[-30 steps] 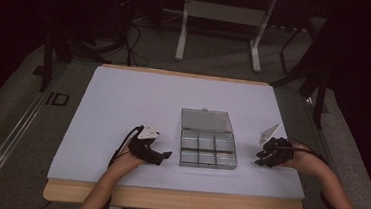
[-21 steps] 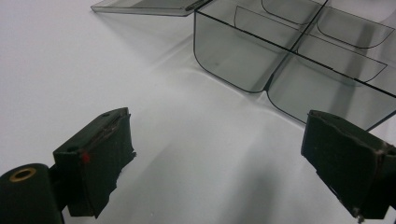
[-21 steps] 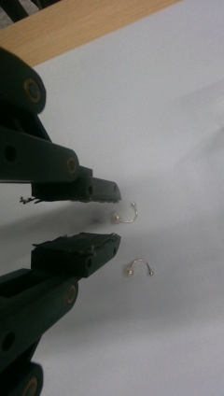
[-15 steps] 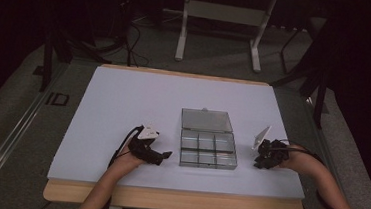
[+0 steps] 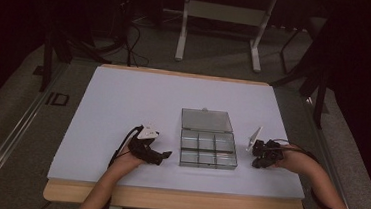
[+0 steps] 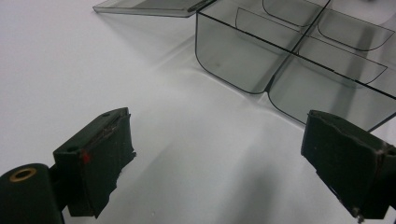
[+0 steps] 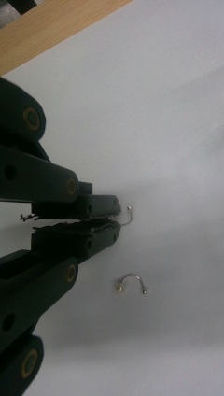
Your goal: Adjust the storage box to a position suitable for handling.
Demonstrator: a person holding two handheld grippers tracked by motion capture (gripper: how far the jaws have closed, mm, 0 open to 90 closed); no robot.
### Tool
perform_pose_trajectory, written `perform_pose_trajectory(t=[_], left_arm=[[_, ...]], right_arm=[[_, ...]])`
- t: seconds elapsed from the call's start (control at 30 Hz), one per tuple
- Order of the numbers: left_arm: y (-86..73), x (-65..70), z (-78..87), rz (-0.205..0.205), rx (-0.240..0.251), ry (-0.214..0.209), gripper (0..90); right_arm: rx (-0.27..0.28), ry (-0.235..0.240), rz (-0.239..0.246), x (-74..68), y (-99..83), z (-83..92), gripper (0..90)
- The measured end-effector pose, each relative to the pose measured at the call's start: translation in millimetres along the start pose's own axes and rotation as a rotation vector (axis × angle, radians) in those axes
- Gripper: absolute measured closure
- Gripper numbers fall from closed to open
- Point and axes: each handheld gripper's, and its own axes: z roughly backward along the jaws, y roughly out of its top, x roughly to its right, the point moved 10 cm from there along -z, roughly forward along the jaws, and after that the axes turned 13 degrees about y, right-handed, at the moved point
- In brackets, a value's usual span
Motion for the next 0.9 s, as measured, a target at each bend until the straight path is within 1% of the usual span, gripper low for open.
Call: perform_pose_trajectory(t=[0.2,0.4,0.7,0.9], left_arm=[[0.0,0.1,-0.1,0.000,0.000,0.000,9.4],[-0.1,0.1,-0.3,-0.001,-0.003,0.000,9.4],[-0.1,-0.2,-0.3,0.002,-0.003,-0.001,9.3],[-0.2,-0.1,-0.3,0.001,-0.004,-0.001,9.4]], right_arm=[[0.010,0.010,-0.009,0.0,-0.4,0.7,85.5],[0.028,0.022,-0.001,-2.5,1.1,3.5,85.6],[0.045,0.012,0.014,-4.0,5.6,14.8,85.6],[0.058,0.005,0.023,-6.6,9.4,26.4,85.6]])
